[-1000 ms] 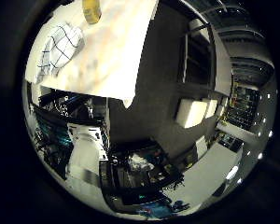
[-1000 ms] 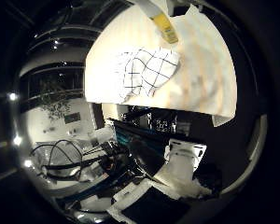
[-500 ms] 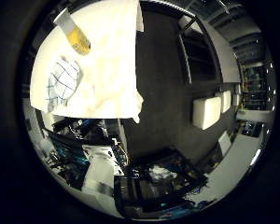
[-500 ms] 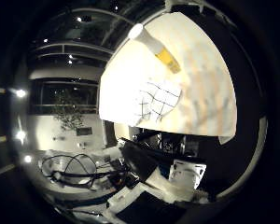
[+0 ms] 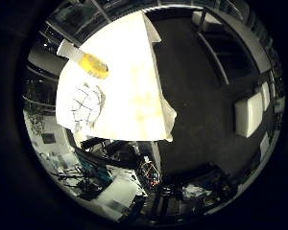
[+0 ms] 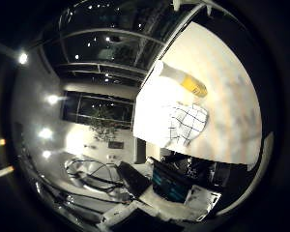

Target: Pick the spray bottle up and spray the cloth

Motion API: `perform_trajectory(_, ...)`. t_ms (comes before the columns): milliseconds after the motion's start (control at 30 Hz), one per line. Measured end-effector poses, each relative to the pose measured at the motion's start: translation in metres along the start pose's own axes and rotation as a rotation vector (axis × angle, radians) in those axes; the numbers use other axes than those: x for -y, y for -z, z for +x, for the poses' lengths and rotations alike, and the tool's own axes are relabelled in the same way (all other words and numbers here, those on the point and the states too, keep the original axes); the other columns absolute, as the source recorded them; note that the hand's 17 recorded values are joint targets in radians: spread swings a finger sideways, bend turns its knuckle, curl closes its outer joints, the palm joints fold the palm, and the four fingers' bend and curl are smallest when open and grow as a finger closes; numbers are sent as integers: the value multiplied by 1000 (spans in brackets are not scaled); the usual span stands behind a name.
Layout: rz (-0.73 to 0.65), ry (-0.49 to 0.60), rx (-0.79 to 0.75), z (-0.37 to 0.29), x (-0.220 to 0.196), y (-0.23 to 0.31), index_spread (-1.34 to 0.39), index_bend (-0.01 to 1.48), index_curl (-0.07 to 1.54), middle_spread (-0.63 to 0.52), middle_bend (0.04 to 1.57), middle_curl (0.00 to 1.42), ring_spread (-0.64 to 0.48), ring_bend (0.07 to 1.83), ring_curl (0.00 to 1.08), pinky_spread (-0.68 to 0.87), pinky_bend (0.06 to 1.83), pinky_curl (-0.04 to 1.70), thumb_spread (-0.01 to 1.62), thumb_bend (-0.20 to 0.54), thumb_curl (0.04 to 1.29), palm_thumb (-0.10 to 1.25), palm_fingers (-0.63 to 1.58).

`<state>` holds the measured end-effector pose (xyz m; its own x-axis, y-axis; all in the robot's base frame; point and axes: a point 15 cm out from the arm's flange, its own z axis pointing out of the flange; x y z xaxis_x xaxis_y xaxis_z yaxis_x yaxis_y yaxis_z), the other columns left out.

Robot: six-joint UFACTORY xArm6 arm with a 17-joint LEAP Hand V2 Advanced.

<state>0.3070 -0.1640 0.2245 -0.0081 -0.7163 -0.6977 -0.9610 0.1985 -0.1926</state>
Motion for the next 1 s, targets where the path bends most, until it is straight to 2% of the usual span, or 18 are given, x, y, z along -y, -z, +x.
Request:
perform_trajectory(333, -133, 66, 198, 25, 27, -28, -237, 146, 239, 112, 197, 323, 172, 347, 250, 356, 434, 316, 880, -34, 297, 274, -12)
perform_trajectory(700, -254, 125, 252, 18, 49, -83, -234, 147, 237, 111, 197, 322, 172, 327, 253, 347, 416, 316, 872, -33, 299, 273, -14)
perform_trajectory(1000, -251, 147, 290, 19, 88, -110, -234, 145, 235, 106, 195, 320, 173, 320, 257, 341, 407, 317, 869, -32, 298, 282, -11)
